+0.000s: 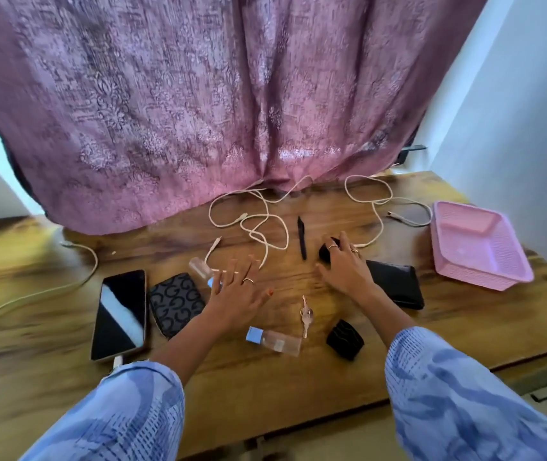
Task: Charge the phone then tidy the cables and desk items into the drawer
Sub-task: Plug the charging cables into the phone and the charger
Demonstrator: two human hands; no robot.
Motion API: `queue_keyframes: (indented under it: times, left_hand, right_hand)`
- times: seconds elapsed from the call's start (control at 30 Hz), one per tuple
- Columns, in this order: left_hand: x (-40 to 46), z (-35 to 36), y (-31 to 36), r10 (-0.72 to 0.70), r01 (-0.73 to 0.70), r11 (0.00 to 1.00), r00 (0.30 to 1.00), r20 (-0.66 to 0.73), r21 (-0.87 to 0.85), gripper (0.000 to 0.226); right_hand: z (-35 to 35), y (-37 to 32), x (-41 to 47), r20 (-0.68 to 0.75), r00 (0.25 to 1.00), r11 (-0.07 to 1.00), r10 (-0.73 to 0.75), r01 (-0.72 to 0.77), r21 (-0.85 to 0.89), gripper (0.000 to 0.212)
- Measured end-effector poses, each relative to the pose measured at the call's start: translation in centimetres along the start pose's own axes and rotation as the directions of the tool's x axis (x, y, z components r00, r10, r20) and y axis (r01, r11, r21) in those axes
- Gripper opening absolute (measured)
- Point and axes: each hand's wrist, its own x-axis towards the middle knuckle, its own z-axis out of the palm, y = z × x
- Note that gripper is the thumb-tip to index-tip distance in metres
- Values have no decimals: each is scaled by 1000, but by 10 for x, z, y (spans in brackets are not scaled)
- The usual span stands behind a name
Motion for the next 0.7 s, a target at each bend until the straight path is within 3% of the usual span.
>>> queue_keyframes:
  times: [0.07, 0.2, 0.4, 0.57, 0.7]
  left_hand:
    - [-5, 3, -1, -8, 9, 1000, 1000, 7, -10, 72]
    - [-6, 1, -11, 19, -19, 1000, 999, -27, -3, 87]
    - [-9, -9, -18, 26, -26, 1000, 996, -91, -4, 105]
    - [-15, -18, -23, 12, -14, 1000, 994, -111, -17, 68]
    - [-22, -24, -40, -2, -9, 998, 987, -162, -67, 67]
  right_hand:
    - [8, 5, 10, 23, 1000, 1000, 11, -11, 16, 59]
    - [14, 3, 21, -77, 997, 999, 22, -20, 30, 43]
    - [13, -2, 32, -101, 991, 992, 93, -84, 92, 40]
    - [11, -15, 31, -199, 976, 987, 86, -56, 154, 39]
    - [7, -52, 25, -248, 969, 972, 5, 54, 230, 38]
